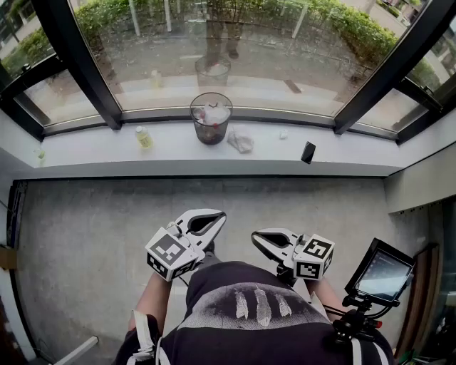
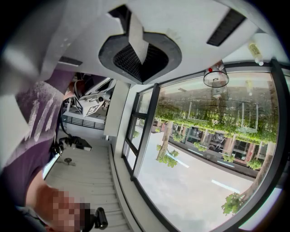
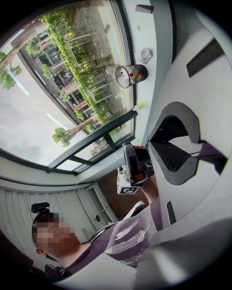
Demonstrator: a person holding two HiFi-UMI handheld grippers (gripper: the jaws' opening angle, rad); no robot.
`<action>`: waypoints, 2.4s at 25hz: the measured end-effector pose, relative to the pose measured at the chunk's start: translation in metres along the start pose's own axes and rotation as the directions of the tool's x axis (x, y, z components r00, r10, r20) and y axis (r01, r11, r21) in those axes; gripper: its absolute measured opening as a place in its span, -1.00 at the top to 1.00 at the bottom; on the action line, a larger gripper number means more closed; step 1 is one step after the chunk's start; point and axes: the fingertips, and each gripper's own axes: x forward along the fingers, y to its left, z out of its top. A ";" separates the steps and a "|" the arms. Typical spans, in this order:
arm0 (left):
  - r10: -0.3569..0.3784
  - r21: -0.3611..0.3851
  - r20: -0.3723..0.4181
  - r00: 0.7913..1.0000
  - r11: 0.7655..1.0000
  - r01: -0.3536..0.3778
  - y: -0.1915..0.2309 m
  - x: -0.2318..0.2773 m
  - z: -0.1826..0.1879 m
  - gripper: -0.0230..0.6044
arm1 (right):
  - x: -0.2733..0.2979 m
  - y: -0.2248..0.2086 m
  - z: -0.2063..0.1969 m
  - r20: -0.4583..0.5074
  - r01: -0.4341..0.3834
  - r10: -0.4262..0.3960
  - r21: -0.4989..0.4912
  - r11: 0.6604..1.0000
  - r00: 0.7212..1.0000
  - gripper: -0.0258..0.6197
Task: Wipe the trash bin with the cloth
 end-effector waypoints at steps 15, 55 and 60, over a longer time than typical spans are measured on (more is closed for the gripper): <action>-0.024 -0.022 -0.022 0.999 0.999 0.024 0.128 0.005 0.020 0.96 | 0.091 -0.061 0.057 -0.022 0.049 -0.049 -0.008 0.999 0.999 0.92; 0.162 0.377 -0.507 0.847 0.925 0.048 0.396 0.176 -0.021 0.96 | 0.180 -0.320 0.142 -0.296 0.128 -0.130 -0.026 0.991 0.946 0.92; 0.155 0.422 -0.611 0.776 0.893 0.154 0.432 0.183 -0.078 0.96 | 0.199 -0.359 0.125 -0.388 0.227 -0.254 -0.115 0.967 0.886 0.92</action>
